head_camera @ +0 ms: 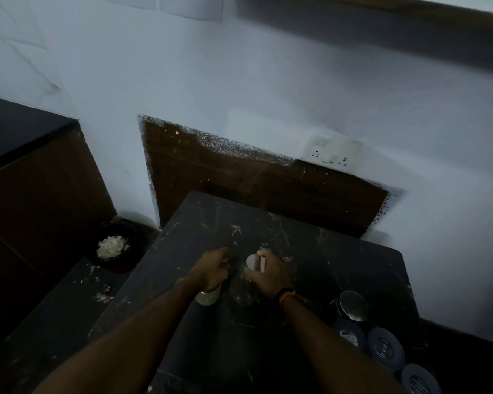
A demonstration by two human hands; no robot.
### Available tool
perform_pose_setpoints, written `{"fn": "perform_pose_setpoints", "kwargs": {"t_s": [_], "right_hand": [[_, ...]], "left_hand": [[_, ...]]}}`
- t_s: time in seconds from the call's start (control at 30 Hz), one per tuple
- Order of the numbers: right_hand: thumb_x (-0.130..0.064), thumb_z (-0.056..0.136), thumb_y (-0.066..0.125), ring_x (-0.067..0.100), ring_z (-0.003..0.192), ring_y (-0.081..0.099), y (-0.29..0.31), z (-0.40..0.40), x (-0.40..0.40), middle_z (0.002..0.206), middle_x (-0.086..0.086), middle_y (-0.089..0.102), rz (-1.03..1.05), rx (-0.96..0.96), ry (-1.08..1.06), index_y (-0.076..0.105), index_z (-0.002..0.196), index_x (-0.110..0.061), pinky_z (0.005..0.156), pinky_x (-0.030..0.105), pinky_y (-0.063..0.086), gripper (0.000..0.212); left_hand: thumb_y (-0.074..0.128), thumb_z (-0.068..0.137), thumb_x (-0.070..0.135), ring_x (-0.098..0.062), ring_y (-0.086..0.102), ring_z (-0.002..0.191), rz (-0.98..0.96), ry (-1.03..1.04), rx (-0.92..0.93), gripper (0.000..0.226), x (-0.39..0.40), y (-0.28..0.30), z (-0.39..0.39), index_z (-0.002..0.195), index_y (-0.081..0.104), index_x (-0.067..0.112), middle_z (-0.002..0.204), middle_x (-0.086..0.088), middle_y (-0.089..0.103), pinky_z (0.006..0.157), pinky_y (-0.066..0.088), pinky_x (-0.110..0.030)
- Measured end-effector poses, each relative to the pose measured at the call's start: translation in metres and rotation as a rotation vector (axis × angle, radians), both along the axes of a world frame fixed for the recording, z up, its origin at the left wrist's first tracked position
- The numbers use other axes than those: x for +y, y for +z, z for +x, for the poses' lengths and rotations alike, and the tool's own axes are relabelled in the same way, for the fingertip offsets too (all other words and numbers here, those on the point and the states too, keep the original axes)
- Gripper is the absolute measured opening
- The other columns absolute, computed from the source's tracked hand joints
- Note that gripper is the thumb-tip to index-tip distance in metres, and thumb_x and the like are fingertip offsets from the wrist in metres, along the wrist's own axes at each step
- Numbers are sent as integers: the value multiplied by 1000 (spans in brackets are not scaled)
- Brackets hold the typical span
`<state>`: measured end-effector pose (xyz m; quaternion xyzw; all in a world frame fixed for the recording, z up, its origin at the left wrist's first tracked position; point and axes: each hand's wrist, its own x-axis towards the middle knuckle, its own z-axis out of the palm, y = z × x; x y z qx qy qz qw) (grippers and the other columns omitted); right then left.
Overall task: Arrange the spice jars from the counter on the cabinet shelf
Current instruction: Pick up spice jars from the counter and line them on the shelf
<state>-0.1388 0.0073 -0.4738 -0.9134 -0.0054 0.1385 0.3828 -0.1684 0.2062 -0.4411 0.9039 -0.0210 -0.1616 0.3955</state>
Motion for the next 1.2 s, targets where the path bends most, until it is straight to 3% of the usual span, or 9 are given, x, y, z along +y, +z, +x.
{"fn": "perform_pose_setpoints", "kwargs": {"t_s": [0.07, 0.17, 0.27, 0.4, 0.67, 0.8, 0.97, 1.07, 1.2], "right_hand": [[-38, 72, 74, 14, 107, 55, 19, 11, -9, 115, -10, 52, 112, -17, -55, 52, 125, -32, 89, 36, 50, 58], [-26, 76, 72, 16, 101, 63, 55, 23, -24, 118, 2, 63, 484, -52, -129, 61, 115, -33, 74, 26, 56, 41], [-23, 72, 67, 22, 104, 66, 93, 35, -39, 118, 6, 66, 724, -118, -128, 64, 115, -25, 77, 29, 55, 44], [-22, 73, 63, 20, 104, 65, 136, 50, -51, 120, 7, 64, 821, -211, -83, 61, 125, -12, 77, 27, 54, 53], [-25, 77, 56, 27, 107, 61, 193, 70, -68, 120, 15, 66, 936, -349, -56, 66, 121, -10, 89, 42, 49, 47], [-32, 76, 62, 25, 108, 63, 222, 76, -75, 115, 9, 69, 1008, -415, -14, 71, 112, -15, 94, 43, 50, 41], [-27, 76, 67, 18, 96, 69, 254, 84, -86, 105, 4, 72, 1153, -412, -63, 72, 107, -15, 80, 32, 56, 33], [-28, 82, 66, 21, 97, 69, 268, 87, -89, 108, 4, 71, 1160, -406, -93, 68, 111, -15, 79, 36, 58, 32], [-47, 81, 69, 24, 102, 68, 288, 84, -91, 120, 6, 64, 994, -412, -113, 58, 124, -21, 76, 36, 59, 52]], "left_hand": [[51, 101, 19, -10, 65, 96, -134, 83, 3, 16, -9, 5, 2, 112, 59, 26, 108, 3, 64, 80, 54, -28], [44, 105, 28, -16, 68, 97, -368, 259, 46, 21, -27, 18, 7, 114, 62, 20, 112, -6, 68, 86, 58, -39], [38, 105, 48, -28, 68, 104, -761, 434, 308, 41, -44, 42, 14, 119, 61, 17, 121, -18, 66, 82, 57, -42], [40, 92, 71, -45, 63, 114, -1109, 397, 591, 62, -63, 68, 27, 115, 57, 16, 126, -31, 60, 89, 58, -49], [59, 90, 47, -44, 66, 106, -1613, 317, 506, 67, -91, 119, 42, 136, 51, -1, 127, -36, 58, 82, 61, -44], [70, 82, 33, -50, 63, 113, -1640, 251, 352, 62, -103, 149, 46, 133, 52, 2, 131, -37, 52, 89, 58, -51], [76, 76, 18, -41, 70, 104, -1439, 179, 30, 40, -120, 181, 52, 113, 63, 7, 123, -23, 61, 87, 58, -47], [87, 65, 15, -32, 70, 108, -1288, 129, -140, 59, -132, 195, 54, 119, 64, 10, 123, -16, 65, 89, 58, -45], [93, 56, 23, -21, 66, 113, -1007, 146, -379, 83, -143, 211, 55, 131, 57, 20, 124, -4, 66, 95, 57, -40]]}}
